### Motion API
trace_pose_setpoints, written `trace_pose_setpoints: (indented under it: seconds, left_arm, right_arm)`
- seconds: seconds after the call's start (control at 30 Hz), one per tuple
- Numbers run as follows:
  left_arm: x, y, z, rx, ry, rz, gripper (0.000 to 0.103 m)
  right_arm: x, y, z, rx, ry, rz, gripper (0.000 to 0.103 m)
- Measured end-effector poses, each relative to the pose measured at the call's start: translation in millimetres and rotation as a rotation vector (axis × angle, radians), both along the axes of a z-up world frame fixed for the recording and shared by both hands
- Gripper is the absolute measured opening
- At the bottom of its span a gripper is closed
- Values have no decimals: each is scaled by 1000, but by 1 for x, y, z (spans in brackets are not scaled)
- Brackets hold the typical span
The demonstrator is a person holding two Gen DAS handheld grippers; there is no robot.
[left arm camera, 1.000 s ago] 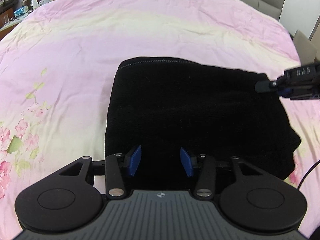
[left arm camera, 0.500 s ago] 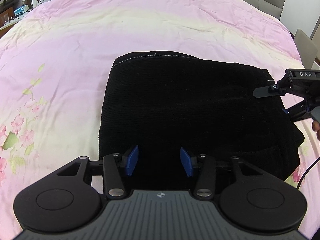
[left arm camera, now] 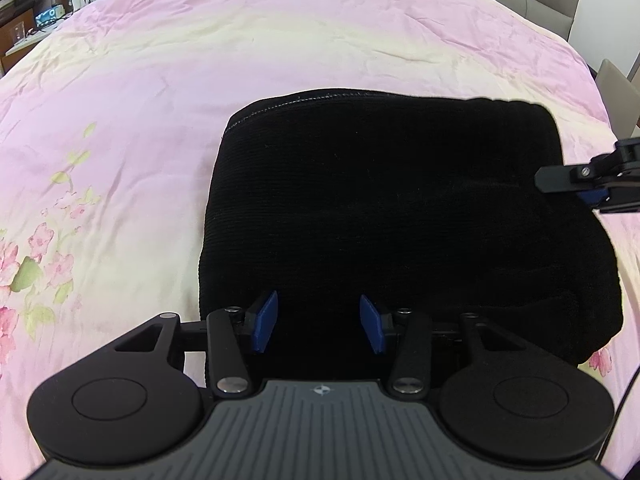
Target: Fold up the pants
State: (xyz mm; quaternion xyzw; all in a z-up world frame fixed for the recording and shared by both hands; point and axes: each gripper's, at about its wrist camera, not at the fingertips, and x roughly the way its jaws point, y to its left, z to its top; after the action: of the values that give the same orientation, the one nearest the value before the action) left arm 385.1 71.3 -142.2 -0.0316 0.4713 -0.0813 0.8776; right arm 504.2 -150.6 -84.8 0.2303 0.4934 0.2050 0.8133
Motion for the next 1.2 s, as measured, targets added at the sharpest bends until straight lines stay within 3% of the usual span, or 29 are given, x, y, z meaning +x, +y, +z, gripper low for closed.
trace_pose_setpoints:
  seconds: [0.13,0.33,0.5,0.6,0.77,0.9,1.1,1.2]
  left_arm:
    - [-2,5,14,-17,-28,21,49]
    - [-1,13,63,-57,-123,40,49]
    - [8,0,84,-63,-167,6,49]
    - [14,-10,73,-62,-150,-12,49]
    - [21,-26,46,-30,-102,-41,49]
    - [24,-23,27,-42,-70,-55,49]
    - [46,-35,-1,-49,-4,-23,49]
    - [46,-34,1,-46,4,-18,47]
  right_arm:
    - [1,24,41,-39,-60,23,18]
    - [14,43,113,-72,-159,38,15]
    - [18,-1,142,-107,-195,-48,14]
    - [15,-47,122,-136,-143,-128,14]
    - [6,-108,45,-167,-20,-258,11]
    - [8,-129,-3,-170,30,-324,5]
    - [14,-116,-21,-267,20,-242,7]
    - [15,-111,-16,-310,15,-211,9]
